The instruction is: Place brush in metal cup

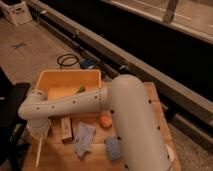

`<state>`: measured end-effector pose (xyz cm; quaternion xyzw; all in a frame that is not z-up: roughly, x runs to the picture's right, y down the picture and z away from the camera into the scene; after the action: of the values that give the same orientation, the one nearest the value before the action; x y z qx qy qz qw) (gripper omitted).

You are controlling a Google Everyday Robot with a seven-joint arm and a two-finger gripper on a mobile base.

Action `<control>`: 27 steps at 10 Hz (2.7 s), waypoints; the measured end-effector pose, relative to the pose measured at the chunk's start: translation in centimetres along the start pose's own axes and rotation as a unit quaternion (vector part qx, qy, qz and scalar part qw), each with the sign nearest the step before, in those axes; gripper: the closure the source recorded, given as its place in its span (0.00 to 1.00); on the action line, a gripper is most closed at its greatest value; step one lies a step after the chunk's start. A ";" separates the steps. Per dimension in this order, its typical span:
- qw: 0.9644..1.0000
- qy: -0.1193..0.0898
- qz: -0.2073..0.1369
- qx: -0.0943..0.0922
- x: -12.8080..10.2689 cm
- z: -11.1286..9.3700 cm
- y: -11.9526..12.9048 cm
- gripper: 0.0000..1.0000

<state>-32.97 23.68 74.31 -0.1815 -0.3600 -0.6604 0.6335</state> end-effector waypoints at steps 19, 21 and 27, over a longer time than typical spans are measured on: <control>0.955 0.010 0.272 -0.115 -2.4 -10.2 24.6 1.00; 0.947 0.010 0.292 -0.131 -0.9 -11.7 26.4 1.00; 0.934 0.073 0.314 -0.154 6.7 -17.9 29.5 1.00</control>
<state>-1.43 8.14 74.14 -0.3320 -0.1318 -0.4861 0.7976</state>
